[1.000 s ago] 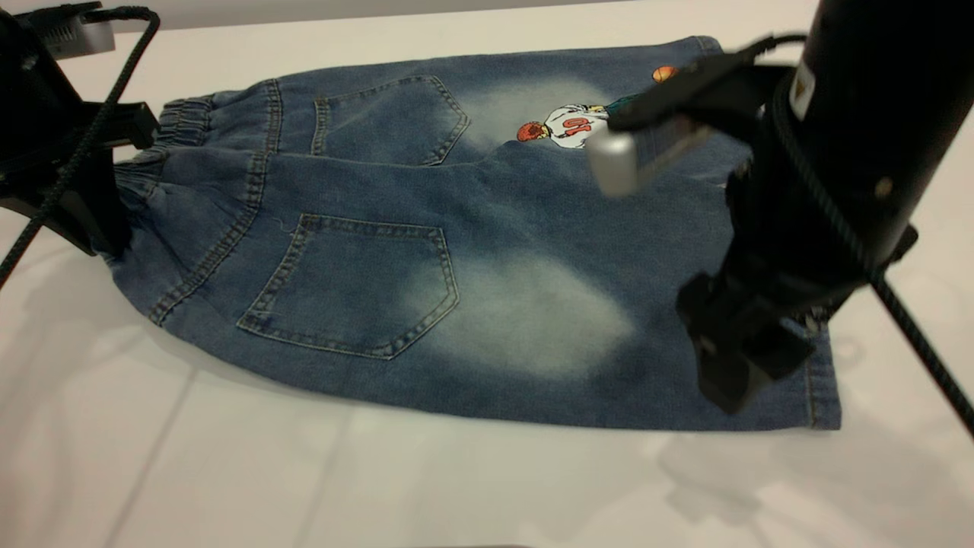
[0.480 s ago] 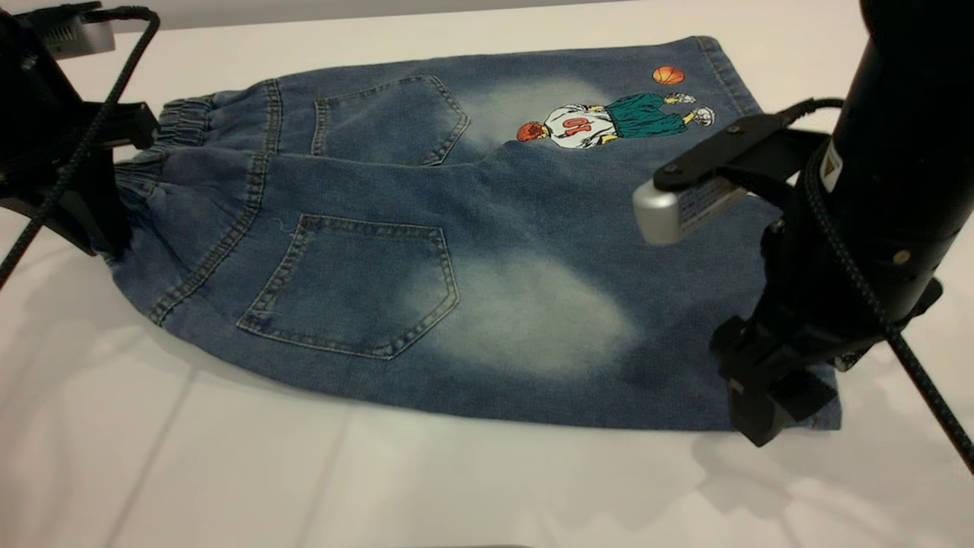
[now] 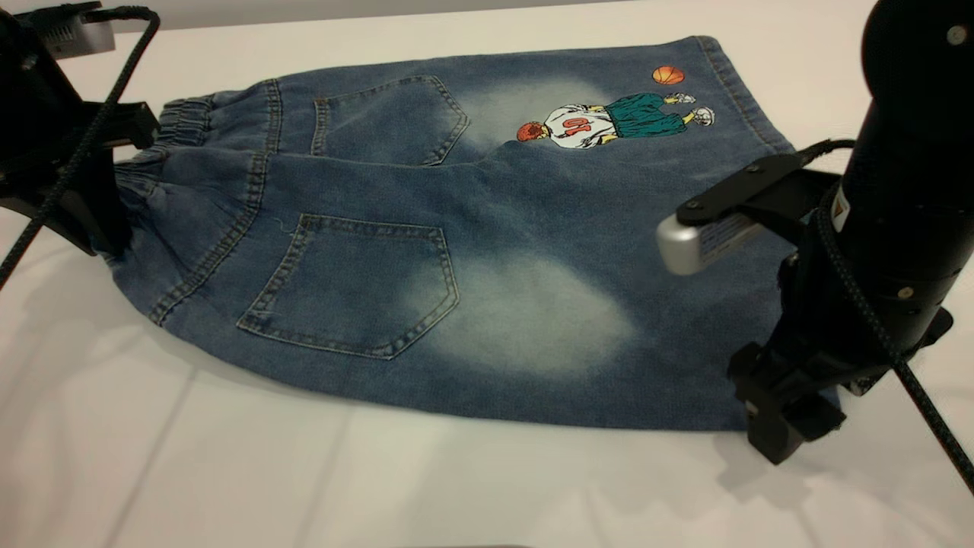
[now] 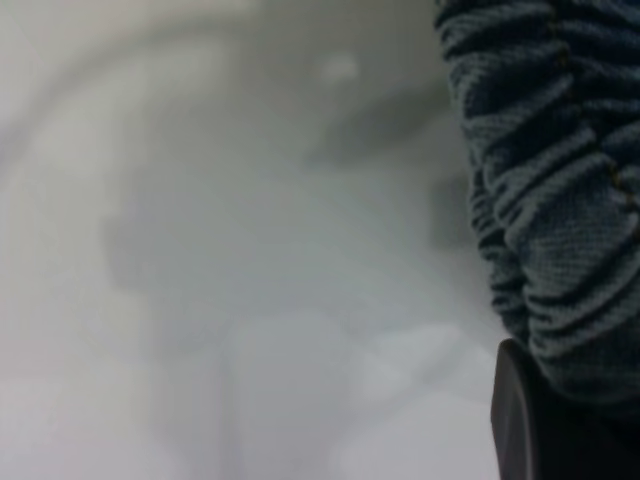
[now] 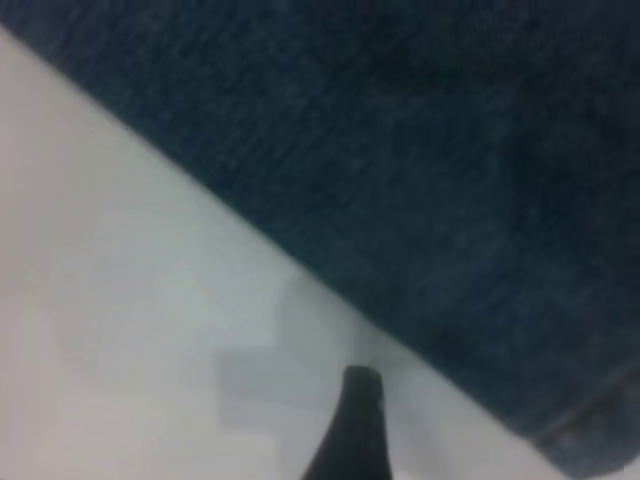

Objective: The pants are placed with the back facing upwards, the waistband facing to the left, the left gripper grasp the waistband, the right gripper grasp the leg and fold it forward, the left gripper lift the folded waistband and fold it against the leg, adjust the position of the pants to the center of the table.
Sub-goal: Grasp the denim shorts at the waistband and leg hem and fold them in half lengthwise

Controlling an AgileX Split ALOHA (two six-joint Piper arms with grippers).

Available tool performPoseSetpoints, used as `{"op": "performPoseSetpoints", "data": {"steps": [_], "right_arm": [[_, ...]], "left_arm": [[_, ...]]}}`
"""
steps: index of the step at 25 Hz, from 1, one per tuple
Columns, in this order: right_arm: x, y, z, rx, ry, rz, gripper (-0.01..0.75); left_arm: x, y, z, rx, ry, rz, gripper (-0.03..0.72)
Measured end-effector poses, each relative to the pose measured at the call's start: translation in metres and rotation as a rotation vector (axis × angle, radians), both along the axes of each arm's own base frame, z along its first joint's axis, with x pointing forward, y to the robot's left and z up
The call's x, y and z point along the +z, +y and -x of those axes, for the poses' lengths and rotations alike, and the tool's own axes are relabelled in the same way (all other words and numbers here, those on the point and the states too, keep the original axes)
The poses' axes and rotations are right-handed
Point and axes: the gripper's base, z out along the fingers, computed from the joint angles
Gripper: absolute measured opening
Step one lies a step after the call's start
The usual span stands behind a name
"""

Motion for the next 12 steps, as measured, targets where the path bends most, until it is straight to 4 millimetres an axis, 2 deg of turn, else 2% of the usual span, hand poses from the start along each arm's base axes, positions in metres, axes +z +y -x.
{"op": "performPoseSetpoints", "data": {"steps": [12], "right_arm": [[-0.0038,-0.0071,-0.0029,-0.029,-0.014,-0.003,0.584]], "left_arm": [[0.0,0.0,0.0,0.002,0.0,0.0,0.074]]}}
